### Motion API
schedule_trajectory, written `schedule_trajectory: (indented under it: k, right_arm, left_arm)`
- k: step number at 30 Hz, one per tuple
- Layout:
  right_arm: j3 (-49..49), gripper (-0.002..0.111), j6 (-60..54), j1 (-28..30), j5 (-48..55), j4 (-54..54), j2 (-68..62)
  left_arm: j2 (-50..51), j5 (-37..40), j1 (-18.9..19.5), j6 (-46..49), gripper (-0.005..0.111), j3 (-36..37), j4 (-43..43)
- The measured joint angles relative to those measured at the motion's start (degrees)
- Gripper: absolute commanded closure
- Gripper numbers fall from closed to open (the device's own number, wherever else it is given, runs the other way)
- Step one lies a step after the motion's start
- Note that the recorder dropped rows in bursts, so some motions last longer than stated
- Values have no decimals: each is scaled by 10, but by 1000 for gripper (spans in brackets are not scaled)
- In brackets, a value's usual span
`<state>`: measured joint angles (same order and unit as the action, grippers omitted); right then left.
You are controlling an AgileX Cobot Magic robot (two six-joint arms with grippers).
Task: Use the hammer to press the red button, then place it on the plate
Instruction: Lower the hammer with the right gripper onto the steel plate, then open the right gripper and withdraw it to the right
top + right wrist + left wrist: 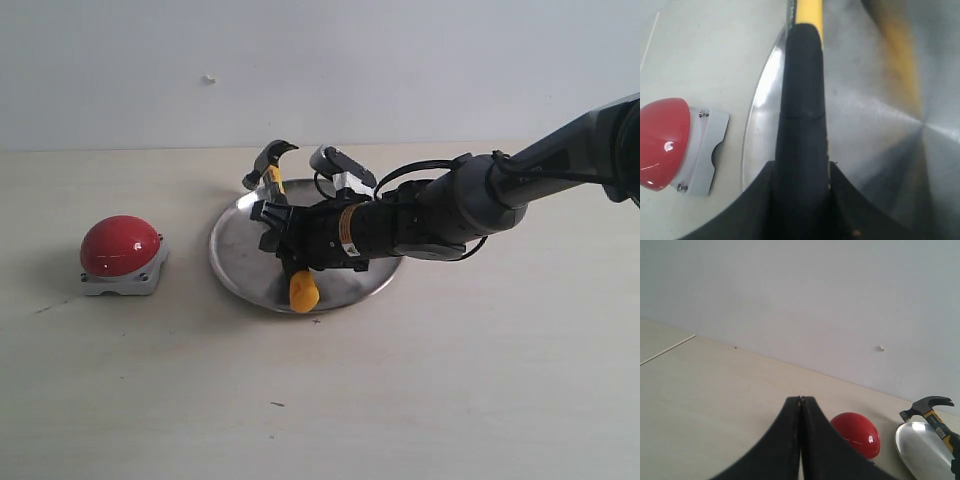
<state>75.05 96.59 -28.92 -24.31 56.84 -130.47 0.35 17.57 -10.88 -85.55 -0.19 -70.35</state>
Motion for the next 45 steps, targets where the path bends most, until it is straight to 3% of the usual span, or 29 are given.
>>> schedule_trajectory:
  k: [12, 30, 35, 37, 43, 45]
  right_arm:
    - [2, 49, -3, 0, 13, 15, 0]
    - [-11, 47, -59, 0, 169, 31, 93]
    - [-52, 52, -96, 0, 198, 32, 162]
    - [-79, 59, -122, 0, 211, 32, 190]
    - [-184, 104, -178, 0, 220, 32, 302]
    - [-230, 108, -200, 0, 204, 32, 346]
  left_arm:
    - [0, 0, 0, 0, 107, 0, 0]
    - [0, 0, 0, 0, 107, 0, 0]
    - [0, 0, 0, 0, 107, 0, 0]
    - [0, 0, 0, 0, 107, 0, 0]
    - [0, 0, 0, 0, 107, 0, 0]
    - [0, 0, 0, 0, 107, 0, 0]
